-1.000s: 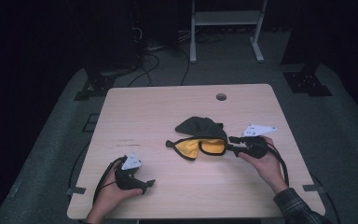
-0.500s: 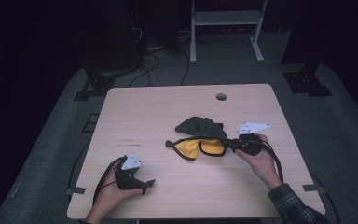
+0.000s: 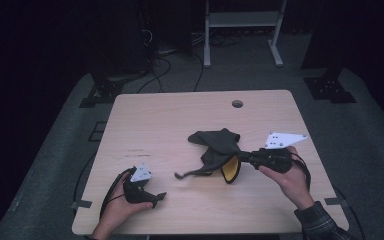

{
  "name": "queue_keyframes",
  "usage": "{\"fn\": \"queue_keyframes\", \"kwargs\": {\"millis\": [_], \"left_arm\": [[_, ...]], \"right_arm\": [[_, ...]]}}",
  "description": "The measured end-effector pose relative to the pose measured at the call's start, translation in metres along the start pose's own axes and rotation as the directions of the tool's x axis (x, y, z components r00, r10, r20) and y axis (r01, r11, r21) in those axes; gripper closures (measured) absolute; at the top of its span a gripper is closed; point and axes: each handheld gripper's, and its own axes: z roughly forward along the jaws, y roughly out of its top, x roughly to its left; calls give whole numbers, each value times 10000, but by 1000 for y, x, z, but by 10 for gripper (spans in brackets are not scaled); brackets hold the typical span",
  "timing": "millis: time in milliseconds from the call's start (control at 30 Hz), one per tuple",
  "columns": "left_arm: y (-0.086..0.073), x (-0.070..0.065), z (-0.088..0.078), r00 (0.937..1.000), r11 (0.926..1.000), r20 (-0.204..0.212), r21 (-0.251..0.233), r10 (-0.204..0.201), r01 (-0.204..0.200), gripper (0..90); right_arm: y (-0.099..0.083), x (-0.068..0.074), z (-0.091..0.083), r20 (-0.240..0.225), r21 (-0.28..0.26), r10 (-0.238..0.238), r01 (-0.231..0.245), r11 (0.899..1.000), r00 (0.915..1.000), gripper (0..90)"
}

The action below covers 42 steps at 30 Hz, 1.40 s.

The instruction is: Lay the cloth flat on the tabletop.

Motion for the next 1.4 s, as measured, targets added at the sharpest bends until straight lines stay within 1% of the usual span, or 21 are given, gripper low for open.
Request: {"fn": "queue_keyframes", "kwargs": {"millis": [33, 67, 167, 200, 233, 300, 467, 533, 633, 700, 733, 867, 1000, 1033, 1067, 1100, 1133, 1167, 1233, 1367, 1400], "left_arm": [[0, 0, 0, 10000, 10000, -6, -15, -1, 1, 8], [0, 0, 0, 10000, 10000, -6, -15, -1, 1, 8], [0, 0, 0, 10000, 10000, -6, -13, 0, 0, 8], [0, 0, 0, 10000, 10000, -6, -13, 0, 0, 8], [0, 0, 0, 10000, 10000, -7, -19, 0, 0, 8], [0, 0, 0, 10000, 10000, -12, -40, -5, 5, 8], [0, 0, 0, 10000, 10000, -11, -38, -6, 6, 8], [0, 0, 0, 10000, 10000, -11, -34, -4, 4, 8], [0, 0, 0, 10000, 10000, -8, -21, 0, 0, 8], [0, 0, 0, 10000, 10000, -10, -29, -20, 20, 8], [0, 0, 0, 10000, 10000, -5, -38, -30, 30, 8], [0, 0, 0, 10000, 10000, 4, 5, -2, 2, 8], [0, 0, 0, 10000, 10000, 5, -25, -35, 35, 8], [0, 0, 0, 10000, 10000, 5, -25, -35, 35, 8], [0, 0, 0, 10000, 10000, -11, -42, -13, 13, 8], [0, 0, 0, 10000, 10000, -5, -18, -1, 1, 8], [0, 0, 0, 10000, 10000, -5, -18, -1, 1, 8], [0, 0, 0, 10000, 10000, -6, -18, 3, -3, 8], [0, 0, 0, 10000, 10000, -8, -21, -3, 3, 8], [0, 0, 0, 10000, 10000, -8, -27, -9, 9, 8], [0, 0, 0, 10000, 10000, -8, -27, -9, 9, 8]], "right_arm": [[8, 9, -4, -287, -278, -211, 203, 9994, 9994, 868], [8, 9, -4, -287, -278, -211, 203, 9994, 9994, 868], [22, 27, -8, -755, -614, -699, 653, 9960, 9947, 869], [22, 27, -8, -755, -614, -699, 653, 9960, 9947, 869], [27, 36, -9, -1147, -805, -851, 761, 9938, 9897, 869], [33, 45, -10, -1518, -1108, -1018, 854, 9902, 9832, 869], [43, 59, -12, -1609, -1345, -1466, 1255, 9829, 9760, 869], [45, 59, -10, -1130, -1179, -1615, 1482, 9819, 9804, 869], [40, 46, 0, -452, -784, -1382, 1344, 9878, 9894, 869], [39, 41, 3, -373, -699, -1262, 1234, 9899, 9913, 869], [33, 28, 12, -77, -435, -952, 948, 9945, 9954, 869], [23, 4, 24, 473, -63, -524, 528, 9986, 9975, 869], [11, -21, 36, 1165, 440, -92, 41, 9990, 9932, 869], [11, -21, 36, 1165, 440, -92, 41, 9990, 9932, 869], [7, -28, 40, 1284, 534, 53, -123, 9985, 9917, 869], [-2, -39, 47, 1575, 850, 282, -420, 9955, 9871, 869], [-2, -39, 47, 1575, 850, 282, -420, 9955, 9871, 869], [-13, -51, 56, 1858, 1240, 458, -697, 9898, 9815, 868], [-22, -59, 63, 1980, 1477, 649, -952, 9844, 9781, 868], [-40, -70, 77, 2250, 2084, 833, -1315, 9692, 9708, 859], [-40, -70, 77, 2250, 2084, 833, -1315, 9692, 9708, 859]]}}
